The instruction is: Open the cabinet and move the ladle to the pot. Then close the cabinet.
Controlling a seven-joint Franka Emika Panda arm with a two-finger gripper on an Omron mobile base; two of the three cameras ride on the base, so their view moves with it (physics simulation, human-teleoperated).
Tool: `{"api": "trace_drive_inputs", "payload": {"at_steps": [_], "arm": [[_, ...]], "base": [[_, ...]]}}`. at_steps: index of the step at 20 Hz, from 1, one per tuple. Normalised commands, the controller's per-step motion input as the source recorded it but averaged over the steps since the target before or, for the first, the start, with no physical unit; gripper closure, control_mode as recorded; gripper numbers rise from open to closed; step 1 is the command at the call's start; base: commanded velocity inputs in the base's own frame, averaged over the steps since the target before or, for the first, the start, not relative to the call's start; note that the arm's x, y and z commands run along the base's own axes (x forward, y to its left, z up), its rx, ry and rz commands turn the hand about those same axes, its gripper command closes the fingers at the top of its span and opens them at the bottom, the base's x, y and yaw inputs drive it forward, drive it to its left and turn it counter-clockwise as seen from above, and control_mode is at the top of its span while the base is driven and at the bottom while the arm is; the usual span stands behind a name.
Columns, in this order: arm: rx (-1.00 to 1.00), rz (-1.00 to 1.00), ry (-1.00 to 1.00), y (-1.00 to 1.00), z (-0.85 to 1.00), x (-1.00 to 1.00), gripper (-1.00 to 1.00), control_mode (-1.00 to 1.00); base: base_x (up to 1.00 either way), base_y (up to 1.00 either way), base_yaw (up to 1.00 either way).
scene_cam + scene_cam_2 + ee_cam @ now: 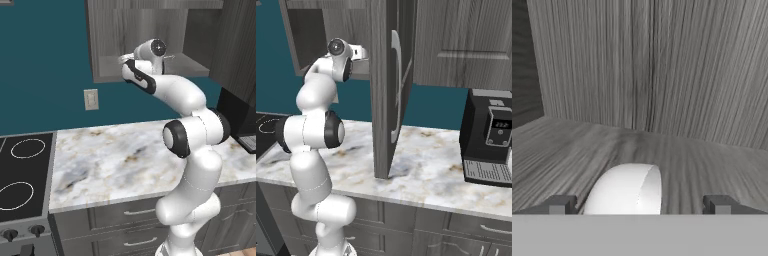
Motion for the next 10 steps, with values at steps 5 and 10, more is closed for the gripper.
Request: {"api": "trace_drive_inputs", "payload": {"at_steps": [5,10], "arm": [[0.00,0.03,0.00,0.00,-0.08,0.37,1.00,-1.00],[0.00,0.02,0.00,0.04,-0.08,0.13,1.00,-1.00]], "base": [[0.00,0.00,0.00],[0.00,0.00,0.00]]}}
